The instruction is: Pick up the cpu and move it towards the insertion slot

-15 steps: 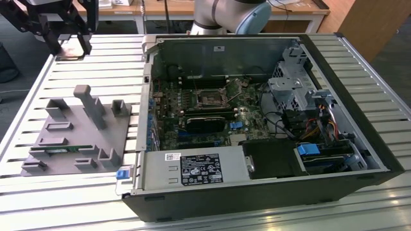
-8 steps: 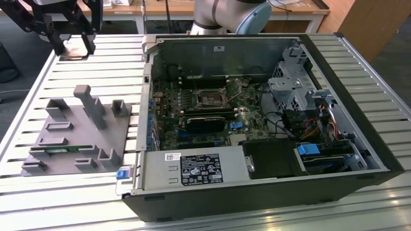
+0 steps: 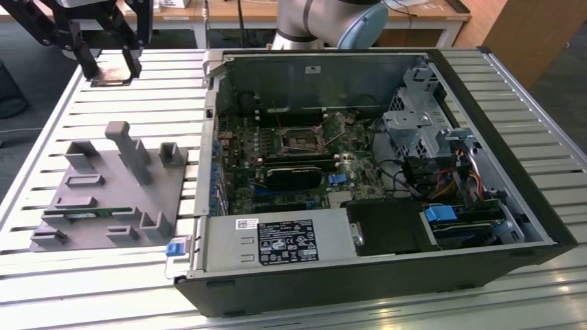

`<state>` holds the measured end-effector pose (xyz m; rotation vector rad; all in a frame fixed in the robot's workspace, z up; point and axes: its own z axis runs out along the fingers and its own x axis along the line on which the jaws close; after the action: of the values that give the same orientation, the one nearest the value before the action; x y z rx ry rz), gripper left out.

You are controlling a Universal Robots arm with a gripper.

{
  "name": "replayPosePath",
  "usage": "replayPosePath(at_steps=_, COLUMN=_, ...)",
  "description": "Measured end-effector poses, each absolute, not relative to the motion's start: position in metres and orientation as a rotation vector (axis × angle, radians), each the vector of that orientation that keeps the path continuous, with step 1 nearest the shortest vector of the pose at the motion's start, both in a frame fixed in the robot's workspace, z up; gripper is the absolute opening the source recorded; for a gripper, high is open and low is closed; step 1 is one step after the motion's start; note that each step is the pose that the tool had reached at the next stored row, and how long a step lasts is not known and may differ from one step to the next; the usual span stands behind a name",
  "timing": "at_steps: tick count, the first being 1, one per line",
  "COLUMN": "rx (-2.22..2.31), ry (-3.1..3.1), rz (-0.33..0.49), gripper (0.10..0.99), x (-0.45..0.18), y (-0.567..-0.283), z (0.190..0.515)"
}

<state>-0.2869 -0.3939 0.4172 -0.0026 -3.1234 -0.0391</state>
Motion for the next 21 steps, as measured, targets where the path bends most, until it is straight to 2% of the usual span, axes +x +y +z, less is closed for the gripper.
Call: replayPosePath(at_steps=21, rx=-0.003, ry=-3.123, rz=-0.039, gripper=0.541, x=-0.263, y=-0.394, z=0.417)
